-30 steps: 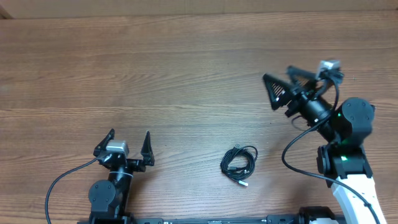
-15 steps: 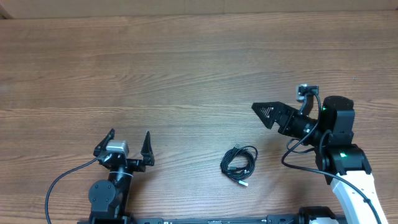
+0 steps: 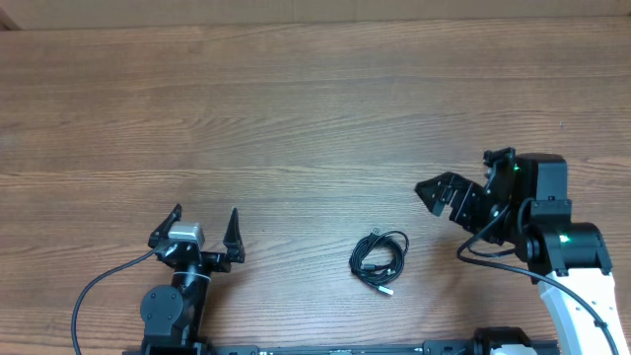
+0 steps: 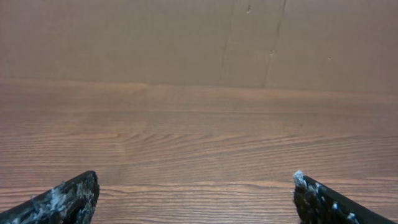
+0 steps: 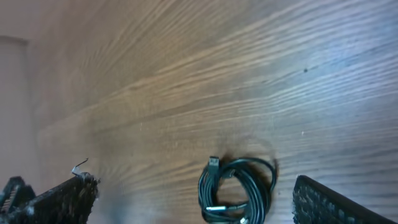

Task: Untangle cables

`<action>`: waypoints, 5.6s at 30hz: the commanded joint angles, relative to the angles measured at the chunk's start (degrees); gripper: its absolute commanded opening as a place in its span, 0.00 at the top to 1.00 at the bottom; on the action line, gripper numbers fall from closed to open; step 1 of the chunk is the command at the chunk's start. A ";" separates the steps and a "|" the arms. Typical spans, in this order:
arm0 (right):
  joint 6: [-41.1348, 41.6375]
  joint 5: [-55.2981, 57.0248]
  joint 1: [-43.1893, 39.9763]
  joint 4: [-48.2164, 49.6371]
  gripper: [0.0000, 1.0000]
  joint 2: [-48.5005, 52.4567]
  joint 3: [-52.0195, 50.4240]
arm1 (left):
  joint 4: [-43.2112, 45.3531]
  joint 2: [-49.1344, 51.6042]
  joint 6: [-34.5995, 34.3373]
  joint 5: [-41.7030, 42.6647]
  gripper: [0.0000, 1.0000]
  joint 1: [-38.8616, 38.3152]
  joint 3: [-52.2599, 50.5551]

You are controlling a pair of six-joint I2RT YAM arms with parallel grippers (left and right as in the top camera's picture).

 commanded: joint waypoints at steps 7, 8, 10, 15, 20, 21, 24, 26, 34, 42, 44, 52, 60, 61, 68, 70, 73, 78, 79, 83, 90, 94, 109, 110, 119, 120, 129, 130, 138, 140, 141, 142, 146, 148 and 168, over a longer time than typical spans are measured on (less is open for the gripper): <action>0.96 -1.05 4.59 -0.92 0.26 5.22 -4.52 | 0.09 -0.55 1.27 0.55 0.00 0.31 -0.39; 0.98 -0.61 5.33 -0.74 0.29 6.27 -4.92 | 0.09 -0.55 1.27 0.57 0.00 0.31 -0.39; 0.98 0.44 6.71 0.11 0.32 8.20 -5.75 | 0.09 -0.55 1.27 0.57 0.00 0.31 -0.39; 2.69 4.42 11.08 2.71 0.34 14.38 -7.34 | 0.09 -0.55 1.27 0.57 0.00 0.31 -0.39; 2.69 8.90 14.73 3.82 0.33 20.06 -7.34 | 0.09 -0.55 1.27 0.57 0.01 0.31 -0.39; 2.69 9.70 15.39 3.85 0.32 21.14 -7.34 | 0.09 -0.55 1.27 0.57 0.01 0.31 -0.39; 2.69 11.43 17.77 4.07 0.30 24.90 -7.37 | 0.09 -0.55 1.25 0.57 0.00 0.31 -0.39; 2.69 12.15 19.34 5.01 0.33 27.28 -7.37 | 0.09 -0.55 1.27 0.57 0.00 0.31 -0.39; 3.89 10.84 21.42 8.96 0.93 31.67 -6.80 | 0.09 -0.55 1.27 0.57 0.00 0.31 -0.39; -1.66 6.73 20.72 9.79 0.96 31.65 6.58 | 0.09 -0.55 1.27 0.57 0.01 0.31 -0.39; -6.01 4.87 21.07 10.05 0.96 31.65 8.81 | 0.09 -0.55 1.27 0.57 0.00 0.31 -0.39; -11.52 -0.61 23.06 18.18 0.42 31.76 9.38 | 0.09 -0.55 1.27 0.57 0.01 0.31 -0.39; -11.02 2.36 21.86 17.86 0.00 31.63 11.10 | 0.20 -0.55 1.25 0.63 0.01 0.31 -0.39; -11.04 2.38 21.07 15.67 0.00 31.41 12.48 | 0.17 -0.55 1.27 0.57 0.00 0.31 -0.39; -11.10 2.43 14.16 0.17 0.00 29.79 24.41 | 4.20 -0.52 0.28 10.16 0.00 0.31 1.22; -11.10 2.43 12.07 -2.56 0.00 29.16 26.77 | 1.36 -0.15 -0.50 10.05 0.00 0.31 3.21; -10.93 2.36 8.87 -3.89 0.00 27.56 27.91 | -2.95 2.32 0.26 10.08 0.01 0.31 7.74; -10.84 2.36 5.75 -4.81 0.00 25.51 27.91 | -9.75 12.33 1.92 10.34 0.01 0.26 18.64; -10.86 2.36 5.77 -4.85 0.00 25.51 27.91 | -11.37 15.37 1.92 10.51 0.00 0.26 21.29; -10.86 2.34 5.77 -5.40 0.00 25.53 27.91 | -18.21 28.50 1.97 13.16 0.01 0.26 32.33; -10.84 2.34 5.77 -6.23 0.00 25.53 27.91 | -35.78 52.74 2.16 17.70 0.00 -0.37 55.30; -10.86 2.34 5.77 -6.38 0.00 25.53 27.91 | -43.87 64.39 2.40 20.87 0.01 -2.38 64.65; -10.86 2.36 5.77 -7.63 0.00 25.53 27.91 | -39.32 92.65 5.53 20.90 0.27 -15.37 66.73; -10.86 2.36 5.77 -7.63 0.00 25.53 27.91 | -39.04 93.92 5.53 18.29 0.27 -16.55 66.73; -10.86 2.36 5.77 -8.00 0.00 25.53 27.91 | -35.26 104.21 5.57 13.64 0.48 -22.01 66.73; -10.86 2.36 5.77 -8.02 0.00 25.53 27.91 | -35.19 104.96 5.55 13.46 0.50 -22.01 66.73; -10.88 2.38 5.77 -7.80 0.00 25.53 27.91 | -32.22 107.93 5.60 14.05 0.55 -22.03 66.73; -10.88 2.38 5.77 -7.80 0.00 25.53 27.91 | -32.02 107.93 5.57 14.16 0.55 -22.14 66.73; -10.88 2.38 5.77 -7.85 0.00 25.53 27.91 | -31.01 110.44 5.57 13.92 0.76 -22.71 65.94; -10.88 2.38 5.77 -7.89 0.00 25.53 27.91 | -31.10 111.99 5.55 14.29 0.78 -22.71 65.92; -10.88 2.38 5.77 -7.89 0.00 25.53 27.91 | -31.10 112.72 5.55 14.86 0.79 -22.71 65.92; -10.88 2.38 5.77 -7.87 0.00 25.53 27.91 | -31.10 113.44 5.55 16.22 0.79 -22.71 65.92; -10.88 2.38 5.77 -7.87 0.00 25.53 27.91 | -31.06 115.14 5.55 21.70 0.79 -22.71 65.92; -10.88 2.38 5.77 -7.87 0.00 25.53 27.91 | -31.08 115.25 5.55 22.08 0.94 -22.71 65.92; -10.82 -10.32 5.88 -6.93 0.14 27.93 27.71 | -47.10 100.89 8.41 13.11 0.96 -12.83 83.45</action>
